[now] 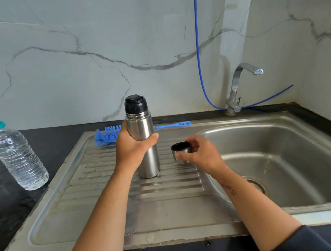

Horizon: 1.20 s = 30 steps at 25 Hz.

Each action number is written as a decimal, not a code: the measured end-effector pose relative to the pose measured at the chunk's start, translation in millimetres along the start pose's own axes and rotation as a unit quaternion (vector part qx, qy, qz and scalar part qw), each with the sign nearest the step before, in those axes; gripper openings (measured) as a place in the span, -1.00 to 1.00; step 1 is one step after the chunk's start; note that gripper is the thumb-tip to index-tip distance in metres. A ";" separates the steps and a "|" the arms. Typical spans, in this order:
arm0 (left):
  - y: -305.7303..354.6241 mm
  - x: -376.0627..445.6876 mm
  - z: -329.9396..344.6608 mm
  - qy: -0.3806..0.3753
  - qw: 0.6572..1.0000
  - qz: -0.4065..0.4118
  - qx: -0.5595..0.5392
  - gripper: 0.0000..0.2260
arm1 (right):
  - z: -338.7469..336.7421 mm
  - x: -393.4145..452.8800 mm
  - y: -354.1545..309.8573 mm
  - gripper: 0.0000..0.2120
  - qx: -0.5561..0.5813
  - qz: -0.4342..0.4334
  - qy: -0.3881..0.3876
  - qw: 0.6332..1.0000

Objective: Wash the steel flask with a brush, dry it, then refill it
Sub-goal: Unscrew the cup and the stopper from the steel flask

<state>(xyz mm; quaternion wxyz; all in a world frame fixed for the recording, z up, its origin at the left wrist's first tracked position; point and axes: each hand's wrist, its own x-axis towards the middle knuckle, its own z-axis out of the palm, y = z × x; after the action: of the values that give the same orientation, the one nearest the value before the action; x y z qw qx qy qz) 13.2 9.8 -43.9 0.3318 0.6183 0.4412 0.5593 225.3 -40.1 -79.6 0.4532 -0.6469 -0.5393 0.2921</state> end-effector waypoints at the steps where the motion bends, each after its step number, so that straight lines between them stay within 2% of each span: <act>1: 0.2 -0.1 -0.1 0.000 1.000 -0.001 0.002 -0.58 | -1.0 -0.3 1.9 -0.37 -0.023 0.000 -0.008 1.000; 8: 0.5 0.3 -3.6 0.012 1.000 -0.006 0.002 -0.58 | -8.1 1.2 7.7 -0.27 -0.091 -0.008 -0.059 0.994; 10: 2.6 -0.9 -7.1 0.010 1.000 -0.003 0.009 -0.57 | -12.1 2.3 3.2 -0.25 -0.084 -0.016 -0.044 0.995; 12: 4.6 -1.0 -15.2 0.012 1.000 -0.005 0.020 -0.57 | -14.3 4.2 -1.9 -0.39 -0.075 -0.049 0.015 0.996; 14: 5.0 -2.5 -25.4 0.022 0.999 -0.008 0.027 -0.58 | -13.4 0.0 -9.8 -0.64 -0.075 -0.098 0.080 0.989; 16: 3.3 -5.2 -38.2 0.041 0.999 -0.007 0.035 -0.58 | -6.7 -4.6 -31.6 -0.82 -0.069 -0.137 0.106 0.982; 19: 1.1 -8.2 -51.9 0.084 0.996 -0.009 0.042 -0.57 | 10.7 -3.4 -91.9 -0.80 -0.070 -0.214 0.065 0.972; 21: 0.1 -8.4 -56.8 0.108 0.993 -0.009 0.039 -0.56 | 27.3 5.2 -141.3 -0.69 -0.090 -0.268 0.010 0.959; 25: -2.4 -7.0 -59.7 0.118 0.992 -0.010 0.034 -0.54 | 61.2 25.2 -217.2 -0.42 -0.238 -0.315 -0.109 0.912; 27: -3.0 -7.0 -59.7 0.113 0.993 -0.009 0.039 -0.53 | 73.8 30.6 -235.6 -0.44 -0.336 -0.333 -0.141 0.870; 30: -2.5 -6.3 -59.7 0.116 0.992 -0.011 0.052 -0.52 | 87.5 32.6 -251.5 -0.50 -0.485 -0.363 -0.119 0.787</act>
<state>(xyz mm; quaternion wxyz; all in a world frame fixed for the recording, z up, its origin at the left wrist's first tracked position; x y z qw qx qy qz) -45.9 0.1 -39.5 0.2518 0.5609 0.5120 0.5999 48.6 16.9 114.1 0.0848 -0.4976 -0.8550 -0.1191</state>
